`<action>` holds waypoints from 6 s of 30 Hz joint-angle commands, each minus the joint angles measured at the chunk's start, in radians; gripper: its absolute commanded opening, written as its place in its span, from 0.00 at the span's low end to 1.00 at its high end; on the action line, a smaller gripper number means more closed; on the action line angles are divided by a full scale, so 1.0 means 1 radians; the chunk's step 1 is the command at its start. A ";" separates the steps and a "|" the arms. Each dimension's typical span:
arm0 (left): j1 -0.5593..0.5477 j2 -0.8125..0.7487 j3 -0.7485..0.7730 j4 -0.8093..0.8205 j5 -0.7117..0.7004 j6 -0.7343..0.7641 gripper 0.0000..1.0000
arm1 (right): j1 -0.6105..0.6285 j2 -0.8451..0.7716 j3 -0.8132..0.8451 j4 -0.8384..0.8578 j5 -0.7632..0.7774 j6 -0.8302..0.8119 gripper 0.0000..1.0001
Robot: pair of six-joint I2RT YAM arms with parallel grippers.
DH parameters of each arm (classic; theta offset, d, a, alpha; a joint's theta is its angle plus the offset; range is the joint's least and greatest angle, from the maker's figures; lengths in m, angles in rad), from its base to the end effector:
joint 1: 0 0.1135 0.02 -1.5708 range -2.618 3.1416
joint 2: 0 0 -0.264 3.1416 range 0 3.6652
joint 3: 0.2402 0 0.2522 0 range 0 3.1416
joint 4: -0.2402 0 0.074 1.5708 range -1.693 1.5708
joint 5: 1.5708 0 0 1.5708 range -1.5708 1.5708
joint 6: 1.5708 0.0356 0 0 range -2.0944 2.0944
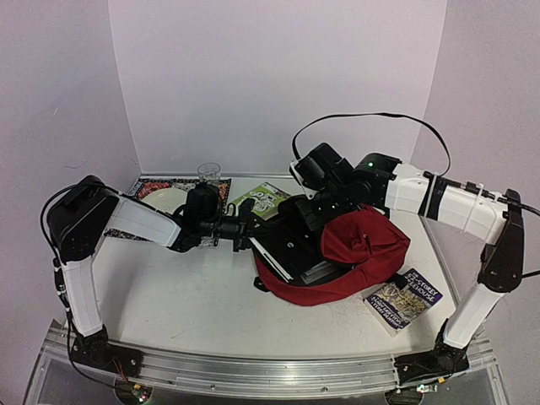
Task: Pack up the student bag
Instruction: Place the book in the largest pocket of the bag, then move the book to the center of the board.
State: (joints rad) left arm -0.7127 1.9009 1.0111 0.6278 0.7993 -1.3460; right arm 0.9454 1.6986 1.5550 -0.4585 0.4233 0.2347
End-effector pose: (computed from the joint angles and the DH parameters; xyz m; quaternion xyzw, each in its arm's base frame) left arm 0.2874 -0.2821 0.1851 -0.0025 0.7683 -0.6396 0.0244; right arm 0.2416 0.3096 0.3394 -0.2093 0.8452 0.0988 0.4817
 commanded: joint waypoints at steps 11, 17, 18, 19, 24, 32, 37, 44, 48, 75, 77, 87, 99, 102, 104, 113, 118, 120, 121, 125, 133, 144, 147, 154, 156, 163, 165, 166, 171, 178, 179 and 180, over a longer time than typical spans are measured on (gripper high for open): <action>-0.057 0.291 0.374 0.226 0.012 -0.069 0.00 | 0.051 -0.062 0.000 0.045 -0.059 -0.022 0.00; -0.057 0.377 0.466 0.227 -0.014 -0.071 0.00 | 0.064 -0.069 -0.009 0.044 -0.070 -0.020 0.00; -0.056 0.395 0.486 0.228 -0.011 -0.078 0.00 | 0.065 -0.069 -0.011 0.045 -0.069 -0.020 0.00; -0.054 0.405 0.499 0.228 -0.010 -0.078 0.00 | 0.067 -0.072 -0.016 0.045 -0.069 -0.019 0.00; -0.040 0.436 0.538 0.228 -0.033 -0.072 0.01 | 0.070 -0.096 -0.052 0.044 -0.059 -0.002 0.00; -0.024 0.435 0.488 0.228 -0.056 -0.085 0.41 | 0.070 -0.121 -0.095 0.044 -0.022 0.020 0.00; -0.009 0.366 0.407 0.223 -0.083 -0.091 0.49 | 0.070 -0.124 -0.116 0.044 0.017 0.027 0.00; -0.004 0.301 0.313 0.204 -0.119 -0.074 0.71 | 0.070 -0.107 -0.116 0.043 0.038 0.031 0.00; -0.001 0.282 0.317 0.151 -0.140 -0.067 0.72 | 0.069 -0.105 -0.118 0.043 0.036 0.031 0.00; -0.093 0.155 0.594 -0.671 -0.662 0.484 0.78 | 0.069 -0.125 -0.146 0.043 0.052 0.054 0.00; -0.093 0.150 0.594 -0.703 -0.688 0.503 0.78 | 0.069 -0.121 -0.144 0.043 0.053 0.054 0.00; -0.095 0.049 0.587 -0.746 -0.760 0.570 0.81 | 0.070 -0.122 -0.169 0.043 0.058 0.061 0.00; -0.174 0.192 0.652 -0.734 -0.688 0.475 0.80 | 0.069 -0.109 -0.156 0.043 0.052 0.071 0.00; -0.177 0.213 0.685 -0.736 -0.705 0.493 0.80 | 0.069 -0.109 -0.162 0.043 0.048 0.079 0.00; -0.176 0.223 0.702 -0.760 -0.715 0.509 0.80 | 0.070 -0.109 -0.164 0.043 0.047 0.081 0.00; -0.177 0.118 0.669 -0.858 -0.961 0.663 0.84 | 0.070 -0.115 -0.181 0.043 0.051 0.088 0.00; -0.162 0.043 0.623 -0.869 -1.015 0.686 0.85 | 0.069 -0.107 -0.183 0.044 0.042 0.087 0.00; -0.138 0.022 0.591 -0.871 -0.987 0.668 0.85 | 0.069 -0.102 -0.182 0.043 0.032 0.086 0.00; -0.128 0.012 0.570 -0.871 -0.972 0.660 0.85 | 0.069 -0.101 -0.185 0.043 0.025 0.087 0.00; -0.108 -0.016 0.500 -0.874 -0.931 0.645 0.85 | 0.069 -0.085 -0.192 0.043 -0.005 0.087 0.01; -0.051 -0.016 0.412 -0.875 -0.851 0.598 0.84 | 0.069 -0.070 -0.239 0.043 -0.005 0.103 0.02; 0.083 0.173 0.668 -0.932 -0.814 0.790 0.83 | 0.070 -0.070 -0.300 0.043 -0.019 0.135 0.12; 0.109 0.267 0.785 -0.970 -0.815 0.863 0.83 | 0.070 -0.074 -0.305 0.048 -0.042 0.138 0.17; 0.137 0.427 1.015 -1.016 -0.838 1.020 0.87 | 0.070 -0.093 -0.311 0.063 -0.073 0.141 0.31; 0.146 0.464 1.063 -1.024 -0.843 1.050 0.88 | 0.069 -0.094 -0.311 0.063 -0.081 0.142 0.37; 0.175 0.568 1.156 -1.037 -0.840 1.109 0.91 | 0.070 -0.099 -0.311 0.064 -0.101 0.159 0.57; 0.179 0.598 1.169 -1.046 -0.830 1.111 0.91 | 0.069 -0.100 -0.310 0.064 -0.099 0.160 0.61; 0.180 0.609 1.170 -1.050 -0.826 1.113 0.91 | 0.070 -0.102 -0.309 0.064 -0.098 0.160 0.63; 0.180 0.637 1.154 -1.063 -0.802 1.114 0.90 | 0.070 -0.102 -0.306 0.064 -0.095 0.163 0.70; 0.176 0.594 1.031 -1.073 -0.765 1.091 0.76 | 0.070 -0.109 -0.304 0.064 -0.076 0.166 0.75; 0.172 0.580 1.006 -1.072 -0.765 1.085 0.72 | 0.069 -0.111 -0.305 0.065 -0.070 0.167 0.76; 0.166 0.567 0.986 -1.072 -0.766 1.083 0.68 | 0.069 -0.113 -0.305 0.066 -0.065 0.168 0.76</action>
State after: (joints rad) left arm -0.5282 2.5252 2.0900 -0.3867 -0.0015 -0.2572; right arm 1.0107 1.6199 1.2518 -0.3660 0.3246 0.3916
